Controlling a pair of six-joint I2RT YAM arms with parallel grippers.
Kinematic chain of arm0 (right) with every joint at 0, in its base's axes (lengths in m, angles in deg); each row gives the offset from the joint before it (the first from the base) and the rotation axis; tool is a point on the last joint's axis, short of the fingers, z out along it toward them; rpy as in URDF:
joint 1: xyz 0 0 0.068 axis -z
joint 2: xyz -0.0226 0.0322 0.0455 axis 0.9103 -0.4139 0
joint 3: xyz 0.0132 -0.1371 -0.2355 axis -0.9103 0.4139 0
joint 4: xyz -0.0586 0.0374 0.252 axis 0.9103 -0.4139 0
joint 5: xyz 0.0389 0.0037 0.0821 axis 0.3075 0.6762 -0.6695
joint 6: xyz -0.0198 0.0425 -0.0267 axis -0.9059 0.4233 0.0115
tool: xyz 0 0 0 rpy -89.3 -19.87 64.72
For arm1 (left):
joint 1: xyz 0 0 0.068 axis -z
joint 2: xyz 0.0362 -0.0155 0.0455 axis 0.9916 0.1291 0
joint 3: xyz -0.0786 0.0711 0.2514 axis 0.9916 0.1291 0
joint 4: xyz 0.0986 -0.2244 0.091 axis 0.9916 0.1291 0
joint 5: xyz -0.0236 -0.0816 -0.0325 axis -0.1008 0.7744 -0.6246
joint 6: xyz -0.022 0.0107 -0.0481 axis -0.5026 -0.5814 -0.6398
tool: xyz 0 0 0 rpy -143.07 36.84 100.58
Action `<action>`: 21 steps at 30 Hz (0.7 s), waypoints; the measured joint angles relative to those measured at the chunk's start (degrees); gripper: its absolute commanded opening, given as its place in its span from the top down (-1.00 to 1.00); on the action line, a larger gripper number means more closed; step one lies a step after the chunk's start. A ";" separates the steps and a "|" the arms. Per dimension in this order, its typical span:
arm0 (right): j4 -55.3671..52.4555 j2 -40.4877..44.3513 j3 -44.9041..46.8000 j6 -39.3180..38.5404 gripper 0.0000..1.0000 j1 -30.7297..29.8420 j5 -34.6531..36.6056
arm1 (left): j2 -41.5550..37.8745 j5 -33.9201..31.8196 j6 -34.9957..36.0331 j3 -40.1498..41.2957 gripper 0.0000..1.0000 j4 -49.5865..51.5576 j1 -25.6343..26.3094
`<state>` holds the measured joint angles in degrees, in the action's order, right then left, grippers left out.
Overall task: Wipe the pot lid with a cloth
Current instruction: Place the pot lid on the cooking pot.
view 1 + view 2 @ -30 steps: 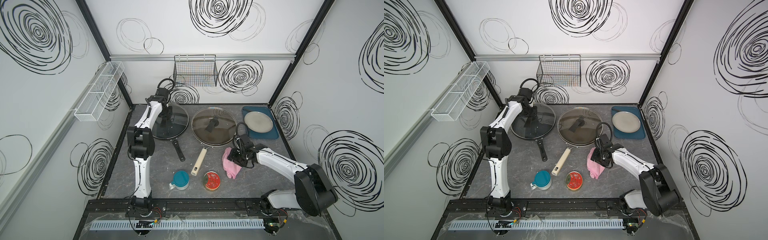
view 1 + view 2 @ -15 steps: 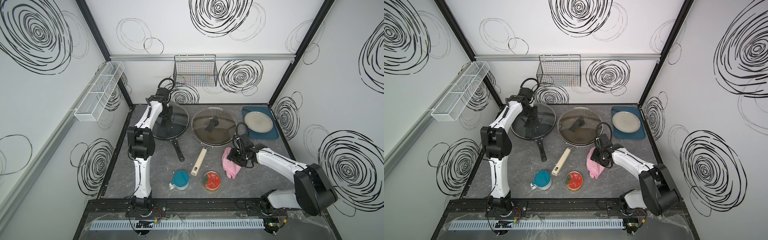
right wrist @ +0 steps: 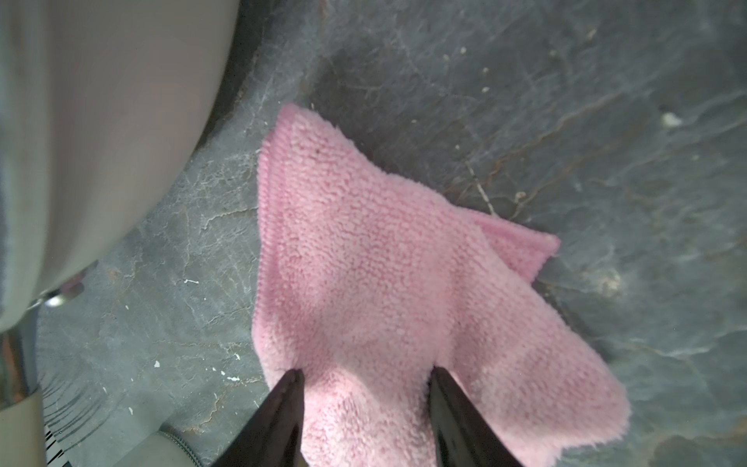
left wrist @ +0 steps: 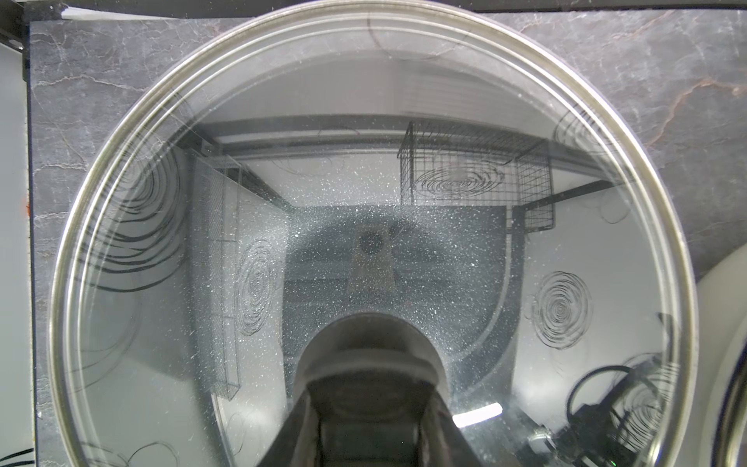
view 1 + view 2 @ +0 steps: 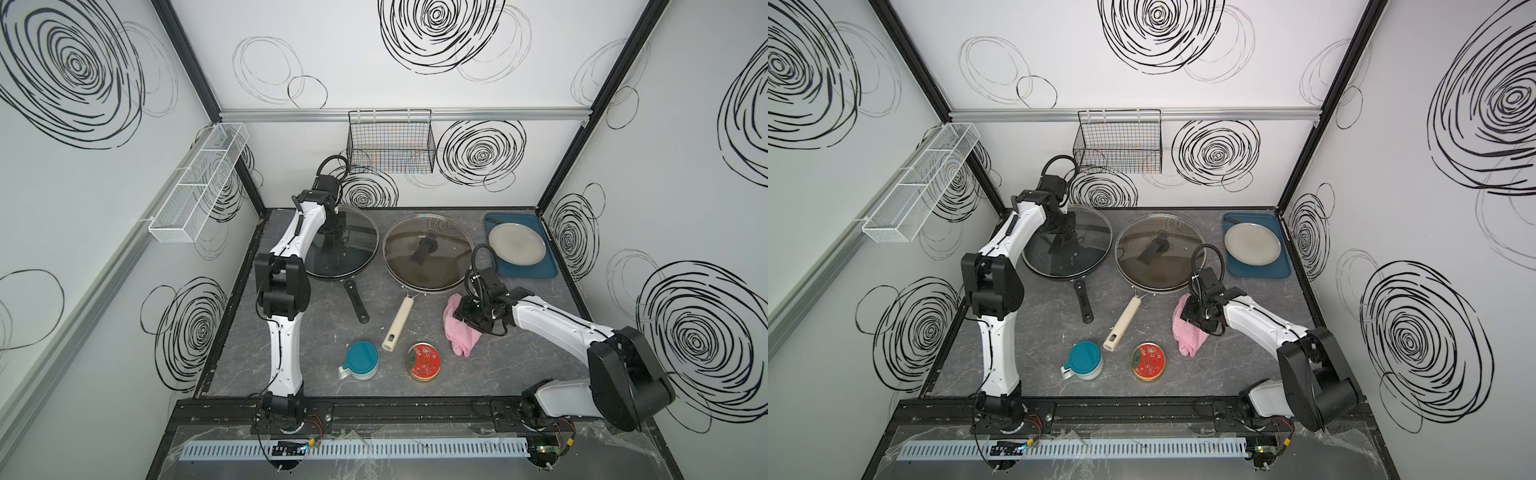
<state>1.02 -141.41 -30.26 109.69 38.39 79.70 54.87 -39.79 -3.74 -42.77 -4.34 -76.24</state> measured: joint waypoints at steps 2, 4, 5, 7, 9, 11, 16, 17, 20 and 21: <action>0.00 0.00 0.00 0.00 -0.06 0.00 0.00 | 0.00 -0.07 0.02 0.00 0.56 0.00 0.00; 0.00 0.00 0.00 0.00 -0.06 0.00 -0.02 | 0.00 -0.20 0.02 0.00 0.49 0.02 0.00; 0.00 0.00 0.00 0.00 -0.06 0.00 0.00 | 0.00 -0.22 0.02 0.00 0.43 0.02 0.00; 0.00 0.00 0.00 0.00 -0.06 0.00 -0.02 | 0.00 -0.28 0.02 0.00 0.40 0.04 0.00; 0.00 0.00 0.00 0.00 -0.06 0.00 -0.02 | 0.00 -0.33 0.02 0.02 0.34 0.02 0.00; 0.00 0.00 0.00 0.00 -0.06 0.00 0.00 | 0.00 -0.35 0.04 0.02 0.33 0.02 0.00; 0.00 0.00 0.00 0.02 -0.06 0.00 0.00 | 0.00 -0.39 0.11 0.04 0.16 0.00 0.00; 0.00 0.00 0.00 0.04 -0.06 0.00 0.00 | 0.00 -0.46 0.15 0.04 0.14 -0.07 0.00; 0.00 0.00 0.00 0.04 -0.06 0.00 0.00 | -0.22 -0.46 0.28 0.04 0.07 -0.85 0.04; 0.00 0.00 0.00 0.04 -0.06 0.00 0.00 | -0.26 -0.46 0.28 0.04 0.05 -0.98 0.09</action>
<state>1.02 -141.41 -30.26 109.74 38.39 79.70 54.61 -40.25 -3.46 -42.72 -5.33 -76.15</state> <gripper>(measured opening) 0.531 0.462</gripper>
